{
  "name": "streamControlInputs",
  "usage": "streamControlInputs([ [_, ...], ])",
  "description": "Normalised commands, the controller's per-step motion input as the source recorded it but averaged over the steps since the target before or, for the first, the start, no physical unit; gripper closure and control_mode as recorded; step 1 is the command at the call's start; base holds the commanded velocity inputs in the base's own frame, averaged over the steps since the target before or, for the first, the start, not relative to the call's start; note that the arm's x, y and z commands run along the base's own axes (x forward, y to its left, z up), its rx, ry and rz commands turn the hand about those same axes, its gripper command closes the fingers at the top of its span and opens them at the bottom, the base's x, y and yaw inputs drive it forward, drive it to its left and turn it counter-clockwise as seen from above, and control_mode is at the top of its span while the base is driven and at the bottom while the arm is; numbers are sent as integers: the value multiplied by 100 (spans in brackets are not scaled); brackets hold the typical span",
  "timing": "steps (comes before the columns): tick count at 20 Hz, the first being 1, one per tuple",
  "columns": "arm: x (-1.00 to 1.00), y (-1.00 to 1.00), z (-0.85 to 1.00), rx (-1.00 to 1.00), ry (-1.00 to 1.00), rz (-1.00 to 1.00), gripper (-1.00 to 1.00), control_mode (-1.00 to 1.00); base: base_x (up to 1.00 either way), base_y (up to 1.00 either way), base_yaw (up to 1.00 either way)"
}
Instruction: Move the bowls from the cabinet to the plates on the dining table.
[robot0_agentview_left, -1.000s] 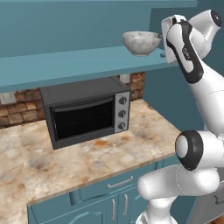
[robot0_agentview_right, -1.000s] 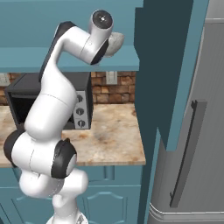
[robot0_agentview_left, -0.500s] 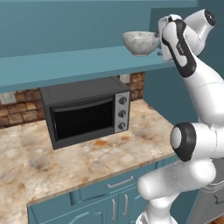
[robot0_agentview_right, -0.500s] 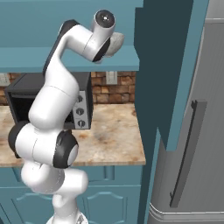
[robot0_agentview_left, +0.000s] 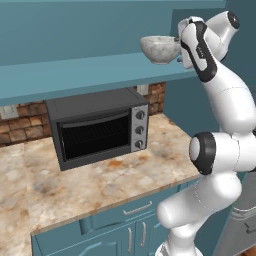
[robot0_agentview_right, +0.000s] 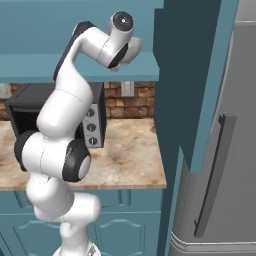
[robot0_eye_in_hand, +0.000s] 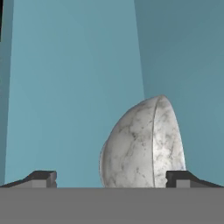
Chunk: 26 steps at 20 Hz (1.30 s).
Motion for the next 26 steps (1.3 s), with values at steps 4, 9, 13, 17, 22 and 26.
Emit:
streamControlInputs([
  [4, 25, -2, -6, 0, 0, 0, -100, -100, 0, 0, 0],
  [9, 26, -1, -5, 0, 0, 0, -100, -100, 0, 0, 0],
  [13, 27, -1, -4, 0, 0, 0, -100, -100, 0, 0, 0],
  [17, 26, 0, -3, 0, 0, 0, -100, -100, 0, 0, 0],
  [22, 20, 0, -1, 0, 0, 0, -100, -100, 0, 0, 0],
  [26, 19, 0, -1, 0, 0, 0, -100, -100, 0, 0, 0],
])
